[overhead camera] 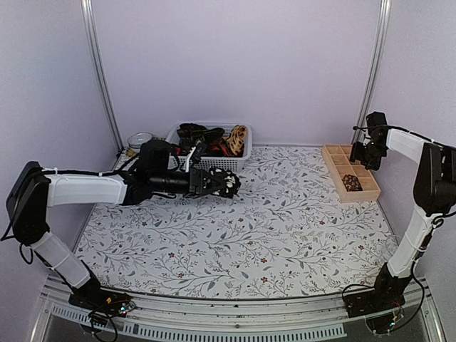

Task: Roll the ties
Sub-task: Move the storage box to the center of the board.

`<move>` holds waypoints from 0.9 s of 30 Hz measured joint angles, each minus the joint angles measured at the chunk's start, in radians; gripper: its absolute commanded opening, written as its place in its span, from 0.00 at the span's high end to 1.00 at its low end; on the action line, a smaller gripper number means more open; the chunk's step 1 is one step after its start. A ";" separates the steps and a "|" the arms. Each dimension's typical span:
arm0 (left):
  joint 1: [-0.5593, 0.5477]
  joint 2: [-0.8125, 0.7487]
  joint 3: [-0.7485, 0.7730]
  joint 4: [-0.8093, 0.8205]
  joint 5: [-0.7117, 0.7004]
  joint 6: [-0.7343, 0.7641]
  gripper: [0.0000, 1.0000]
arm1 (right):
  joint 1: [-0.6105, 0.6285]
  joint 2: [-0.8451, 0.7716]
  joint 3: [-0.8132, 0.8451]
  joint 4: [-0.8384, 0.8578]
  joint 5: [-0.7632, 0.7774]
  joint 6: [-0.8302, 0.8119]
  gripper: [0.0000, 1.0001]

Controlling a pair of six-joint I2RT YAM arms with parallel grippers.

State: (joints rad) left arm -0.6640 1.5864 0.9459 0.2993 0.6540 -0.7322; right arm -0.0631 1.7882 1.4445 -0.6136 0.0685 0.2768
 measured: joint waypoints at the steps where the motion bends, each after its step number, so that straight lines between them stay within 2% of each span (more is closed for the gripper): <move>1: -0.001 -0.023 -0.028 -0.016 -0.010 0.007 1.00 | -0.013 0.019 0.027 -0.006 0.006 0.000 0.33; 9: -0.002 -0.142 -0.121 -0.111 -0.053 0.055 1.00 | -0.039 0.223 0.226 -0.043 0.065 -0.001 0.34; 18: -0.002 -0.244 -0.157 -0.158 -0.090 0.085 1.00 | -0.093 0.265 0.266 -0.060 0.090 0.011 0.33; 27: -0.002 -0.272 -0.177 -0.191 -0.106 0.093 1.00 | -0.162 0.349 0.312 -0.052 0.105 0.010 0.37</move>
State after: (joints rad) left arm -0.6655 1.3148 0.7692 0.1085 0.5476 -0.6395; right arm -0.2249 2.1376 1.7565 -0.6655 0.1738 0.2867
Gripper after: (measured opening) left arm 0.322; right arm 0.655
